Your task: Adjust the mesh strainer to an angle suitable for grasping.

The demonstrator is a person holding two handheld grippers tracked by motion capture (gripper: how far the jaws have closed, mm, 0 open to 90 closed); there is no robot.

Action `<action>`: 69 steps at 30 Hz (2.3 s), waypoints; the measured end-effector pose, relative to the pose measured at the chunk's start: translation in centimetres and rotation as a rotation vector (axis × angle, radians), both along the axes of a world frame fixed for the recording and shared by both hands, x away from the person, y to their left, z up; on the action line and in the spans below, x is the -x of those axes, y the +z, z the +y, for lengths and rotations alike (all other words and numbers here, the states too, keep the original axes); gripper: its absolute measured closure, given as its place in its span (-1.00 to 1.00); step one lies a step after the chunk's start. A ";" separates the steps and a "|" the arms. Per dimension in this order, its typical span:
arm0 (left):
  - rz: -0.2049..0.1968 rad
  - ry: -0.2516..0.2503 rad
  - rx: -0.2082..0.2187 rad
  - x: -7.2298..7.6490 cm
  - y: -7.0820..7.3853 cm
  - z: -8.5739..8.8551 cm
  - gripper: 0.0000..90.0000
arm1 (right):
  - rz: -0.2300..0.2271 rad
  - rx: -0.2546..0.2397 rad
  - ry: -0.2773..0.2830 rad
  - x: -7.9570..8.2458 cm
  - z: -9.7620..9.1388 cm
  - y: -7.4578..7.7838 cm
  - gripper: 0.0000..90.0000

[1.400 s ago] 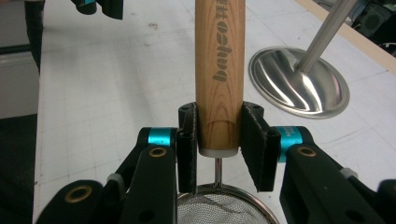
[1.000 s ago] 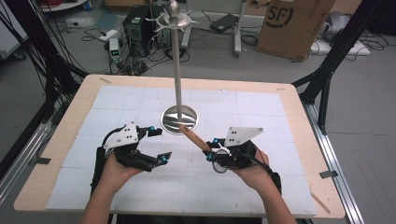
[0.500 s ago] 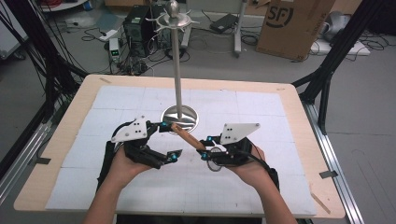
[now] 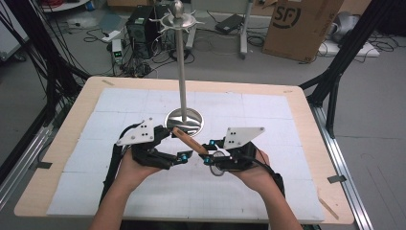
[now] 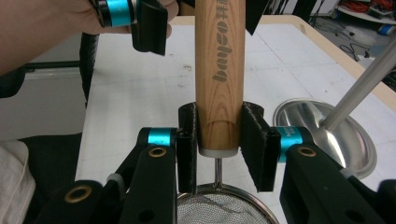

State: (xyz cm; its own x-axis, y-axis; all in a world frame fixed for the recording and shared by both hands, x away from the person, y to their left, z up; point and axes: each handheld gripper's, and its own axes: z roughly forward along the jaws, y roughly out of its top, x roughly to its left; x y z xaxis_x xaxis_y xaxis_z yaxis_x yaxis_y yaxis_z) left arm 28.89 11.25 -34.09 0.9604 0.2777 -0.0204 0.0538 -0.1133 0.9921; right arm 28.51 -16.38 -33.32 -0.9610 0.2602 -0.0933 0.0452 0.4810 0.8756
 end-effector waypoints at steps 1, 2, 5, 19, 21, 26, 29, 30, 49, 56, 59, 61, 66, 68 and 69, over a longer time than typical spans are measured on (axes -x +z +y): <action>-0.002 -0.004 0.002 0.0 0.0 -0.1 -0.18 | 0.005 -0.001 0.001 0.1 0.0 0.0 0.53; -0.003 -0.009 0.001 0.0 0.0 -0.3 -0.14 | 0.004 -0.003 0.000 0.1 0.0 0.0 0.53; -0.009 -0.023 -0.001 0.1 0.1 -0.6 -0.05 | -0.004 -0.013 0.000 0.2 0.1 0.1 0.53; -0.013 -0.055 0.043 0.3 0.3 -1.0 0.34 | -0.015 -0.064 0.028 0.5 -0.2 0.4 0.53; -0.015 -0.055 0.045 0.3 0.4 -0.9 0.40 | -0.018 -0.069 0.031 0.5 -0.2 0.4 0.53; -0.022 -0.073 0.061 0.4 0.3 -1.2 0.48 | -0.019 -0.068 0.043 0.6 0.0 0.2 0.53; -0.035 -0.074 0.057 0.5 0.3 -1.4 0.51 | -0.019 -0.062 0.044 0.6 0.2 0.1 0.53; -0.039 -0.075 0.053 0.5 0.3 -1.5 0.51 | -0.018 -0.062 0.045 0.6 0.3 0.0 0.53; -0.049 -0.052 0.007 0.6 0.2 -1.7 0.54 | 0.024 -0.061 0.035 0.3 0.7 -0.6 0.48; -0.035 -0.001 -0.019 0.2 0.0 -0.6 0.54 | 0.038 -0.079 -0.018 0.3 -0.8 -0.9 0.40; -0.026 0.027 -0.020 -0.1 0.0 0.2 0.54 | 0.043 -0.080 -0.041 0.3 -1.5 -1.3 0.35; -0.020 0.049 -0.018 -0.2 0.1 0.9 0.53 | 0.045 -0.076 -0.058 0.3 -2.1 -1.6 0.31; -0.001 0.098 -0.025 -0.7 0.4 2.5 0.53 | 0.042 -0.064 -0.099 0.5 -3.2 -2.4 0.27; 0.005 0.112 -0.026 -0.9 0.5 3.0 0.53 | 0.046 -0.071 -0.115 0.6 -3.8 -2.9 0.26; 0.006 0.118 -0.030 -1.0 0.6 3.2 0.53 | 0.046 -0.074 -0.121 0.6 -3.9 -3.1 0.26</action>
